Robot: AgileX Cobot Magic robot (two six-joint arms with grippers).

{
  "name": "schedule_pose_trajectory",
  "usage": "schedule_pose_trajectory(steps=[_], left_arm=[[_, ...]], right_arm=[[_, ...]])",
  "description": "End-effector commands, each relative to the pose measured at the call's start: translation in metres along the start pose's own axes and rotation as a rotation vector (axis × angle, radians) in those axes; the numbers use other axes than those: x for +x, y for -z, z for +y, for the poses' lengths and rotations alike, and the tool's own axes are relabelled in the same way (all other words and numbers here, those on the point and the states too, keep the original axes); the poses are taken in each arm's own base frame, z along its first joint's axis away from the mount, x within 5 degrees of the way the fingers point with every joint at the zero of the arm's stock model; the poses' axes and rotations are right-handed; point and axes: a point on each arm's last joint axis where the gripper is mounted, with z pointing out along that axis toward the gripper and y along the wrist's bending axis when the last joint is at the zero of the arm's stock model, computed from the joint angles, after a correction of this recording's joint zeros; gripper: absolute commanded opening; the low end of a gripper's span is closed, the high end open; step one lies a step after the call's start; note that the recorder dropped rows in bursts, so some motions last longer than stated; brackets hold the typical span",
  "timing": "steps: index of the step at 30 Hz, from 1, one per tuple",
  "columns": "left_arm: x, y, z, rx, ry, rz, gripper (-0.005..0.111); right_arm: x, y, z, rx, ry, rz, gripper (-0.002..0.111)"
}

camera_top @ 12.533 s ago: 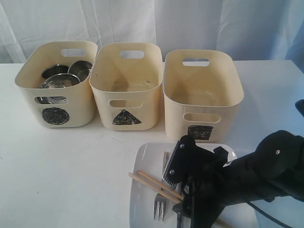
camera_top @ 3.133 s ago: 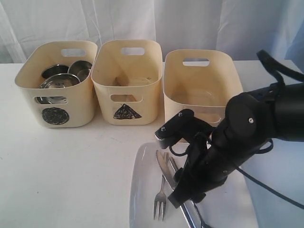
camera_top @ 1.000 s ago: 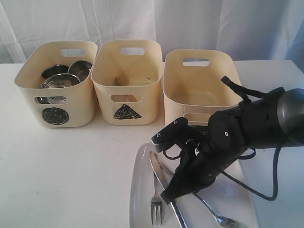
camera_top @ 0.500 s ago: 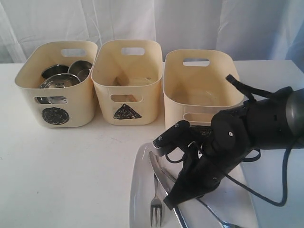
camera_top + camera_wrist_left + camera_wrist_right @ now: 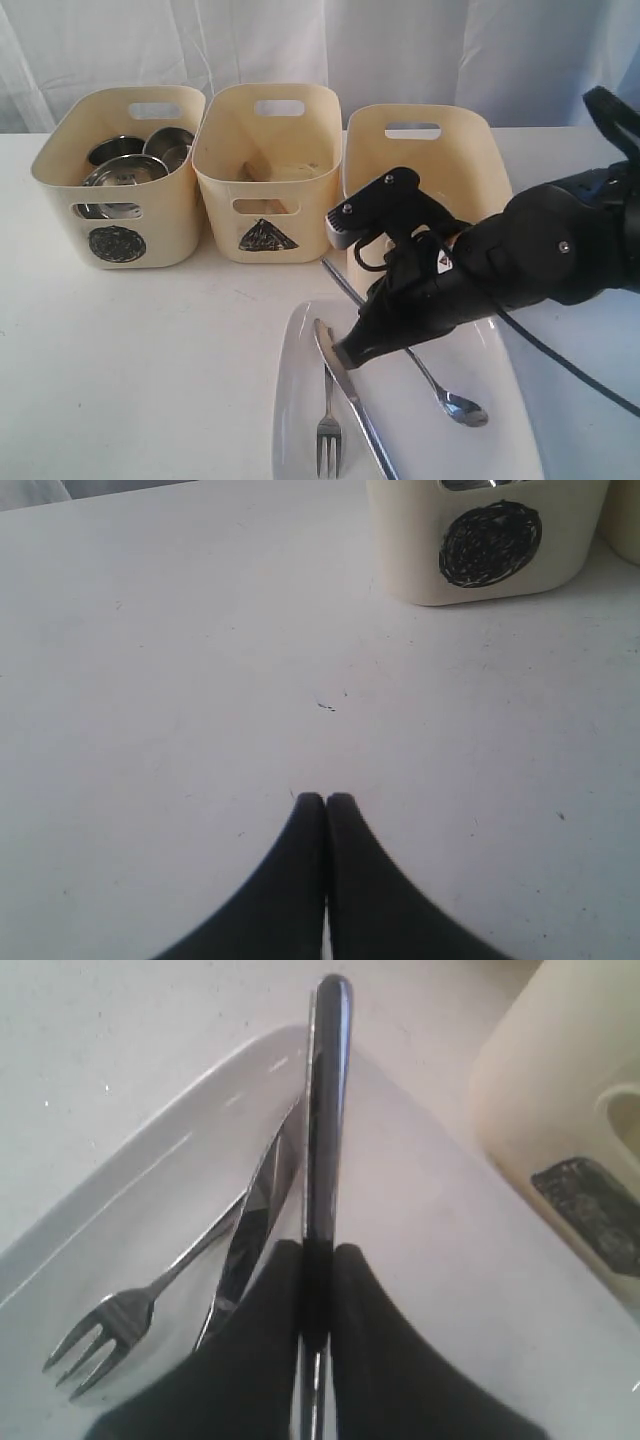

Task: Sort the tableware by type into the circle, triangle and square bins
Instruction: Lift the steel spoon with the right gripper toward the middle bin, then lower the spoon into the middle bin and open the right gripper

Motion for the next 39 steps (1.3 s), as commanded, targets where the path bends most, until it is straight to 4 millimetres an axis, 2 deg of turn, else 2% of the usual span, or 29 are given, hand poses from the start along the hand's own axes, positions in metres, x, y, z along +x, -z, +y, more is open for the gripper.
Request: schedule_pose_trajectory(steps=[1,4,29,35,39], left_arm=[[0.001,0.0,-0.001,0.006,0.005,-0.002,0.0],[0.001,0.0,-0.001,0.006,0.005,-0.002,0.0],[0.001,0.0,-0.001,0.006,0.005,-0.002,0.0],[0.001,0.0,-0.001,0.006,0.005,-0.002,0.0],[0.001,0.0,-0.001,0.006,0.005,-0.002,0.0]], right_arm=[[-0.013,0.009,-0.002,0.03,-0.007,-0.144,0.0],[-0.022,0.015,-0.004,0.055,-0.007,-0.249,0.0],[-0.063,0.042,-0.015,0.191,-0.002,-0.78,0.0],[-0.072,0.041,-0.018,0.232,-0.002,-0.912,0.0],[-0.084,0.034,-0.02,0.241,0.0,-0.954,0.0]])
